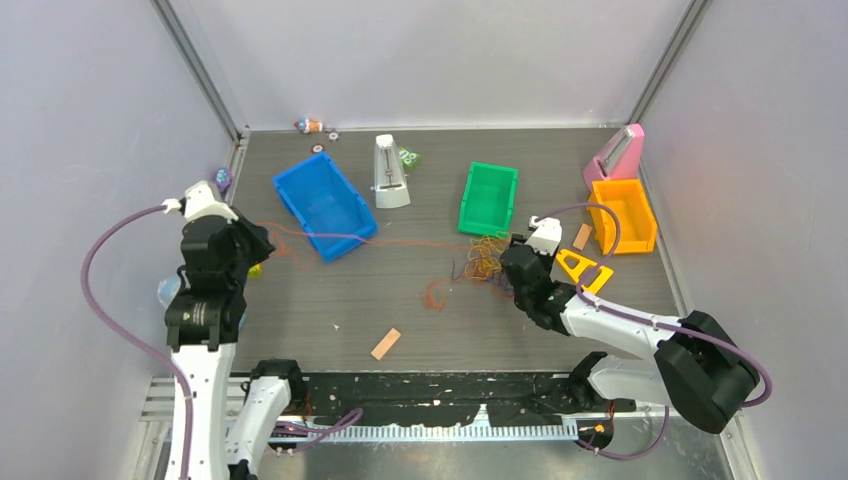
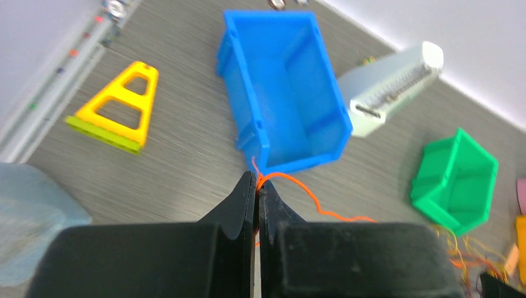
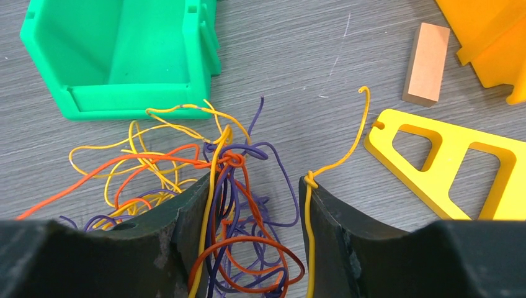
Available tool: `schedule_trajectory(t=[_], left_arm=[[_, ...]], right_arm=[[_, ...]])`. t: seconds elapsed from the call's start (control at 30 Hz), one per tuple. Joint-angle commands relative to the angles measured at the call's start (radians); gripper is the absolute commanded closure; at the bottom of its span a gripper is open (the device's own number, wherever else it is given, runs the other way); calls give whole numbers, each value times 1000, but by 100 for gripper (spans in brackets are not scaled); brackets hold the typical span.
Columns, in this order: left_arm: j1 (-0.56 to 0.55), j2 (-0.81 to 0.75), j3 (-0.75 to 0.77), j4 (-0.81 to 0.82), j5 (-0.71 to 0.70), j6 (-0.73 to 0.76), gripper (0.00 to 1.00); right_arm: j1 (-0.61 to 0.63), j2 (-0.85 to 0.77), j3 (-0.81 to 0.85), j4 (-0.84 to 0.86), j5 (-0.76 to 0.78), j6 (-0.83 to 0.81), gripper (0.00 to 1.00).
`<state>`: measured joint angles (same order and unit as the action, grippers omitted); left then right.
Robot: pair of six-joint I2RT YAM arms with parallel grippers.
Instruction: Untangle the cables
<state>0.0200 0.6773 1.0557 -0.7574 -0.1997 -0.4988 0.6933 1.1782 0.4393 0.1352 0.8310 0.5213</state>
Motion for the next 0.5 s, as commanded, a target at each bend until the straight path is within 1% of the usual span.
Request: schedule_trajectory(t=[0.0, 0.07, 0.2, 0.23, 0.33, 0.47], left_arm=[[5, 97, -36, 104, 222, 21, 100], [5, 133, -49, 129, 273, 23, 100], [5, 192, -50, 175, 275, 8, 100], [4, 206, -53, 198, 281, 7, 100], [1, 265, -45, 260, 317, 4, 100], [-2, 426, 61, 271, 309, 11, 100]], right_arm=[[-5, -25, 14, 51, -37, -31, 54], [-3, -29, 12, 62, -54, -49, 54], [-3, -30, 8, 91, -106, -81, 53], [-3, -27, 6, 111, -143, -92, 52], [8, -5, 24, 128, -194, -135, 51], [51, 3, 24, 180, -235, -186, 52]])
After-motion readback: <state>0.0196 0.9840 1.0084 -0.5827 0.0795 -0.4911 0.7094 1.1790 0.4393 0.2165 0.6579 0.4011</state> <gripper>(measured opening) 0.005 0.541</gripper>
